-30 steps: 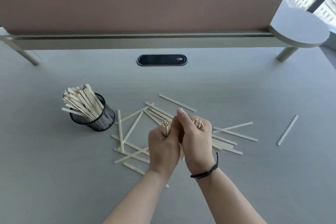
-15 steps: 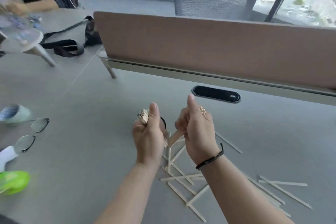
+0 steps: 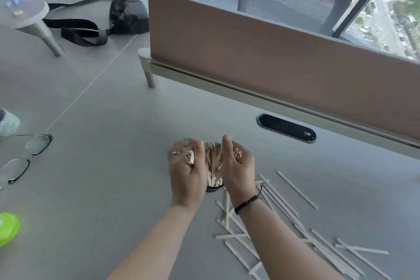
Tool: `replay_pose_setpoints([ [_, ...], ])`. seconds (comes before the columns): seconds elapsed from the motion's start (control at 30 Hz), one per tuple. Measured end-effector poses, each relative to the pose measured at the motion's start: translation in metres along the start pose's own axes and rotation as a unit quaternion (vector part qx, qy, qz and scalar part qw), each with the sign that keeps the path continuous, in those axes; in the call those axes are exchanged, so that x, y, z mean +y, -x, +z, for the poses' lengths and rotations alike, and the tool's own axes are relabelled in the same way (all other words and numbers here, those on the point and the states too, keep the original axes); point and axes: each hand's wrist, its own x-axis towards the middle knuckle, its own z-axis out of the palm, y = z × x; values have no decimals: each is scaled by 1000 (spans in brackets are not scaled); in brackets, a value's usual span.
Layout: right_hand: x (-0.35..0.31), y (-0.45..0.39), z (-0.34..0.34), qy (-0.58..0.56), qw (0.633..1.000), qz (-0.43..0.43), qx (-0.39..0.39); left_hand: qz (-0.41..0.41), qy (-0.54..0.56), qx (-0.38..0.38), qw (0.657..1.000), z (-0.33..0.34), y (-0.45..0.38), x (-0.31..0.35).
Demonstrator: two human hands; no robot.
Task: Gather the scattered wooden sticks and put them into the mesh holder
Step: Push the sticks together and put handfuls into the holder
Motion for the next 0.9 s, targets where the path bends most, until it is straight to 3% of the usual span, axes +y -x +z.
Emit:
replay_pose_setpoints([
  [0.1, 19, -1, 4, 72, 996, -12, 49, 7, -48, -30, 998, 4, -1, -19],
  [0.23, 29, -4, 6, 127, 985, -30, 113, -108, 15, -128, 986, 2, 1, -38],
  [0.33, 33, -9, 3, 100, 988, -14, 113, -139, 41, -158, 977, -6, -1, -38],
  [0.6, 40, -19, 5, 26, 990, 105, -87, -115, 14, -274, 955, -2, -20, -28],
  [0.73, 30, -16, -6, 120, 972, 78, -186, -60, -96, -317, 942, -2, -25, -29],
  [0.9, 31, -24, -12, 319, 913, -1, -254, 1, -203, -259, 944, 4, -18, -22],
])
